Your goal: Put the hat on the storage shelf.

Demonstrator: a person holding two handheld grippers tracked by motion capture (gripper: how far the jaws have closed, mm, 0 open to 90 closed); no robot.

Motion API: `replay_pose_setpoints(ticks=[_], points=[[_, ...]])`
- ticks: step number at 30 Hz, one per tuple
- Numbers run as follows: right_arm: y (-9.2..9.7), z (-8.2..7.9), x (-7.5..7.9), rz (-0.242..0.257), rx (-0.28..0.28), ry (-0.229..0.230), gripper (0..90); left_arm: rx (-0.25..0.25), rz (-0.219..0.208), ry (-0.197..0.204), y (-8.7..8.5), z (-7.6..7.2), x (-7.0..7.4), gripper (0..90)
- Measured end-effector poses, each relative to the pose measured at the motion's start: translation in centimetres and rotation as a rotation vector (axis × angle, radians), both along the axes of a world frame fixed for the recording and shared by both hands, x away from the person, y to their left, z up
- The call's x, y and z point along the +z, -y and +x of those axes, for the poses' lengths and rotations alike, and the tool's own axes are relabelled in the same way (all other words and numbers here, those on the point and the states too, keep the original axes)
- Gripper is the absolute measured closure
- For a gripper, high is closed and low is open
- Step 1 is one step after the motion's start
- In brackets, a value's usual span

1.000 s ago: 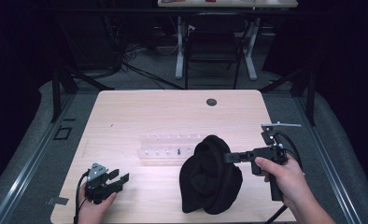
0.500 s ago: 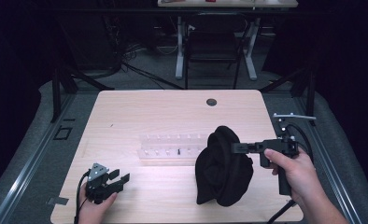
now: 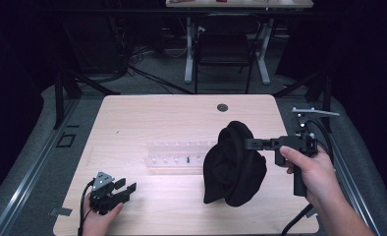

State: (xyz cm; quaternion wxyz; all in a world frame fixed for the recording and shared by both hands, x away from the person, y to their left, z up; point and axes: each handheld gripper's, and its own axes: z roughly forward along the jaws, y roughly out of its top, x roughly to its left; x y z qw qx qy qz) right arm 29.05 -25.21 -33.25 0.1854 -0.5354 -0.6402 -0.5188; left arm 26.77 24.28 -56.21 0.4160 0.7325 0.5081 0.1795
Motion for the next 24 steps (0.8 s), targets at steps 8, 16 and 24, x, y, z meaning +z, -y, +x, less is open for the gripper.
replay_pose_setpoints(ticks=[8, 16, 24], points=[[-0.3, 0.5, 1.5, 0.003, -0.018, 0.031, 88.4, -0.001, 0.002, -0.002, 0.0, 0.0, 0.0, 50.2], [-0.7, 1.2, 2.4, 0.005, -0.028, 0.043, 88.4, -0.001, 0.0, -0.001, 0.0, 0.0, 0.0, 50.2], [-1.8, 2.5, 3.0, 0.003, -0.033, 0.054, 88.4, -0.003, -0.001, -0.003, -0.1, 0.0, 0.1, 50.2]])
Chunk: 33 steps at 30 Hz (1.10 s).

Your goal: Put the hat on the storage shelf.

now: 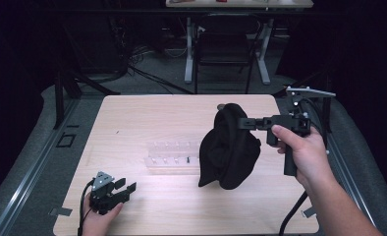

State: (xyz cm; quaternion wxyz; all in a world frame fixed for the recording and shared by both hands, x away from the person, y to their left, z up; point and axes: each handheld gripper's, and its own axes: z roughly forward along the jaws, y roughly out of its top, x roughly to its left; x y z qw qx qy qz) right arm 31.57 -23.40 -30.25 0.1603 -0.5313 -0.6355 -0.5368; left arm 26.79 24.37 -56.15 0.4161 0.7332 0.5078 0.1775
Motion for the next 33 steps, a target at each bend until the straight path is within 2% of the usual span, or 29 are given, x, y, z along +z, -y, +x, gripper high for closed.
replay_pose_setpoints(ticks=[11, 15, 21, 23, 33], points=[[-1.4, 1.8, -0.1, -0.017, -0.006, 0.018, 88.4, -0.006, -0.002, 0.003, 0.1, 0.0, 0.1, 50.2], [-1.7, 2.5, -0.1, 0.001, -0.01, 0.015, 88.4, -0.005, -0.003, 0.002, 0.0, 0.0, 0.1, 50.2], [-2.2, 3.6, 0.3, 0.0, -0.012, 0.026, 88.4, -0.01, -0.006, 0.005, 0.0, 0.0, 0.1, 50.2], [-2.4, 4.0, 0.4, -0.019, -0.017, 0.034, 88.4, -0.015, 0.0, 0.003, 0.1, 0.1, 0.1, 50.2], [-3.3, 5.7, 0.1, -0.031, -0.015, 0.018, 88.4, -0.015, -0.006, 0.009, 0.2, 0.1, 0.1, 46.7]])
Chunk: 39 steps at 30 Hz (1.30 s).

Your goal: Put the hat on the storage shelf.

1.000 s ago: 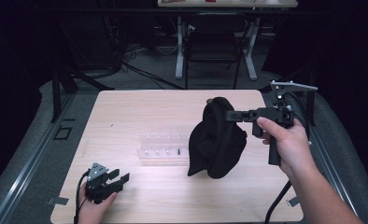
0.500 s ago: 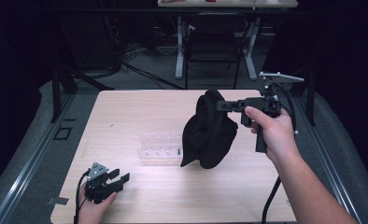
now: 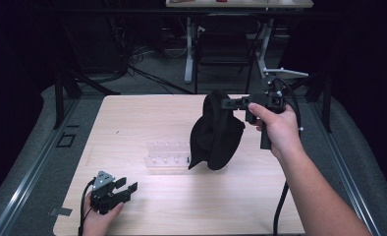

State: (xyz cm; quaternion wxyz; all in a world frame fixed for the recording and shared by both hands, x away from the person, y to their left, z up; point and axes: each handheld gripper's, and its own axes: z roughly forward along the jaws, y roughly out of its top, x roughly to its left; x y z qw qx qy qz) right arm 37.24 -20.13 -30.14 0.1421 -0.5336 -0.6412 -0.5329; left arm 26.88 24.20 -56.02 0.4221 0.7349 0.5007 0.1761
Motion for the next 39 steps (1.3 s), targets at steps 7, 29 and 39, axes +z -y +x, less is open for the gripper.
replay_pose_setpoints(ticks=[7, 29, 39], points=[[-0.9, 0.7, 0.1, -0.017, 0.002, 0.005, 88.4, 0.009, -0.008, 0.007, -0.1, 0.0, 0.0, 44.2], [-1.5, 2.4, -0.7, -0.043, -0.034, -0.003, 88.3, -0.011, 0.0, 0.005, 0.4, 0.0, 0.1, 44.4], [-2.0, 2.8, -1.4, -0.04, -0.033, -0.009, 88.2, -0.019, -0.001, 0.014, 0.6, -0.1, 0.2, 44.8]])
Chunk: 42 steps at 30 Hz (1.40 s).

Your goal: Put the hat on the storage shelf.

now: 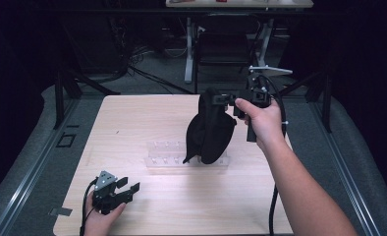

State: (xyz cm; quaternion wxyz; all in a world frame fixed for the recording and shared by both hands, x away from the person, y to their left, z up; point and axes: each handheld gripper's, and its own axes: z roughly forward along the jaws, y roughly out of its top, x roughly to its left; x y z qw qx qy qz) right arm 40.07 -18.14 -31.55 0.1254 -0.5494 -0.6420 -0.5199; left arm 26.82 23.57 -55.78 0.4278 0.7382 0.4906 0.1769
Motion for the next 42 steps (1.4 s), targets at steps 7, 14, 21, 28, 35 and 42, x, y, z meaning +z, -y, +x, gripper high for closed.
replay_pose_setpoints(ticks=[7, 14, 21, 28, 35, 42], points=[[-0.8, 0.1, -0.1, 0.017, 0.023, 0.008, 88.1, -0.022, -0.017, 0.02, 0.6, -0.1, 0.8, 45.7], [-2.3, -0.2, -0.1, 0.023, 0.057, 0.015, 87.8, -0.07, -0.02, 0.054, 2.4, 0.0, 2.2, 48.2], [-2.9, -0.3, -0.2, 0.033, 0.062, 0.014, 87.7, -0.115, -0.003, 0.088, 3.9, 0.9, 3.9, 48.6], [-2.9, -0.3, -0.5, 0.063, 0.066, 0.007, 87.5, -0.152, 0.022, 0.119, 5.8, 1.7, 4.8, 50.8], [-3.1, -0.3, -0.5, 0.068, 0.07, 0.004, 87.2, -0.177, 0.039, 0.124, 7.7, 2.6, 6.0, 55.0], [-3.3, -0.3, -0.5, 0.068, 0.075, 0.003, 87.0, -0.197, 0.038, 0.134, 9.1, 3.1, 7.1, 59.2]])
